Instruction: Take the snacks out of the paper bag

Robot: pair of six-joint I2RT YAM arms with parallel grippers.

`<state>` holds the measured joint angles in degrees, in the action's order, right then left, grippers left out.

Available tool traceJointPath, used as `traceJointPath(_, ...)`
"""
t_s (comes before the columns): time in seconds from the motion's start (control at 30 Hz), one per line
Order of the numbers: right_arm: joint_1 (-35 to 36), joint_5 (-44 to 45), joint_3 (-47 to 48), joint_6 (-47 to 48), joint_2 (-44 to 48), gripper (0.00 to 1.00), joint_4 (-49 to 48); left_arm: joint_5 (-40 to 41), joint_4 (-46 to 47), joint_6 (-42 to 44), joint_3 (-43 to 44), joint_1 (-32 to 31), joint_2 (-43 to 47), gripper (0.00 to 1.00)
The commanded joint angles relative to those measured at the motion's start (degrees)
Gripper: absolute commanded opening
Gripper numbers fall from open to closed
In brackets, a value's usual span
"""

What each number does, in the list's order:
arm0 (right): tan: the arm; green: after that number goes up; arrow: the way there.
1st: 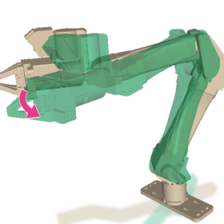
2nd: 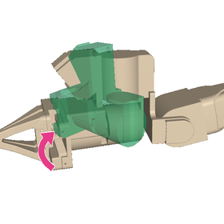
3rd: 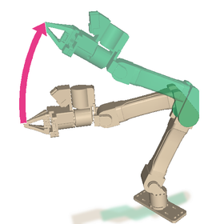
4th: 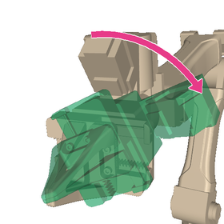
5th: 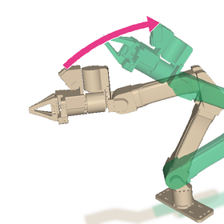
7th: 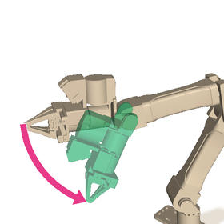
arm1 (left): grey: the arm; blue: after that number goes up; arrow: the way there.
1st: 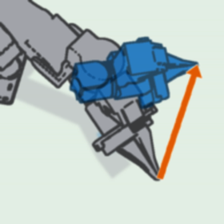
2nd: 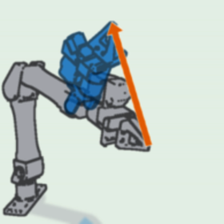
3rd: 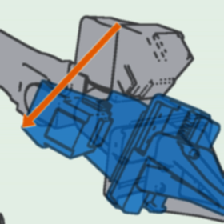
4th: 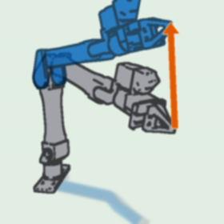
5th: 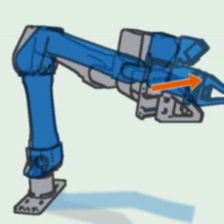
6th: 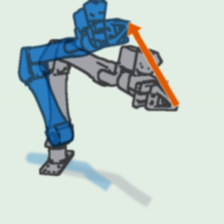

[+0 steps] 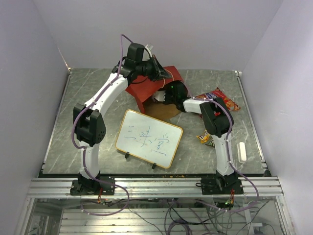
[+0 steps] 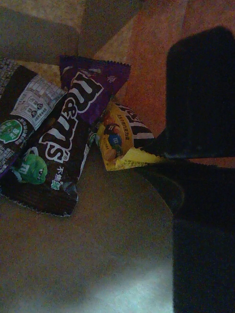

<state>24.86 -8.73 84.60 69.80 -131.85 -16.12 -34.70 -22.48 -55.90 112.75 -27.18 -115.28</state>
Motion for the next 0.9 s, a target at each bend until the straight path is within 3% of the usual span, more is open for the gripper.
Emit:
traceJointPath(0.0, 0.3, -3.7, -5.8, -4.8, 6.8, 0.0, -1.2, 0.3, 3.5, -0.1, -1.3, -0.3, 2.6, 0.07)
traceJointPath(0.27, 0.6, -6.3, -15.6, -12.0, 14.7, 0.0, -6.0, -0.9, 5.4, -1.2, 0.7, 0.3, 1.1, 0.07)
traceJointPath(0.87, 0.6, -11.1, -7.6, -26.1, 17.3, 0.0, -0.1, -3.9, 15.0, -9.8, 3.7, 5.8, -1.6, 0.07)
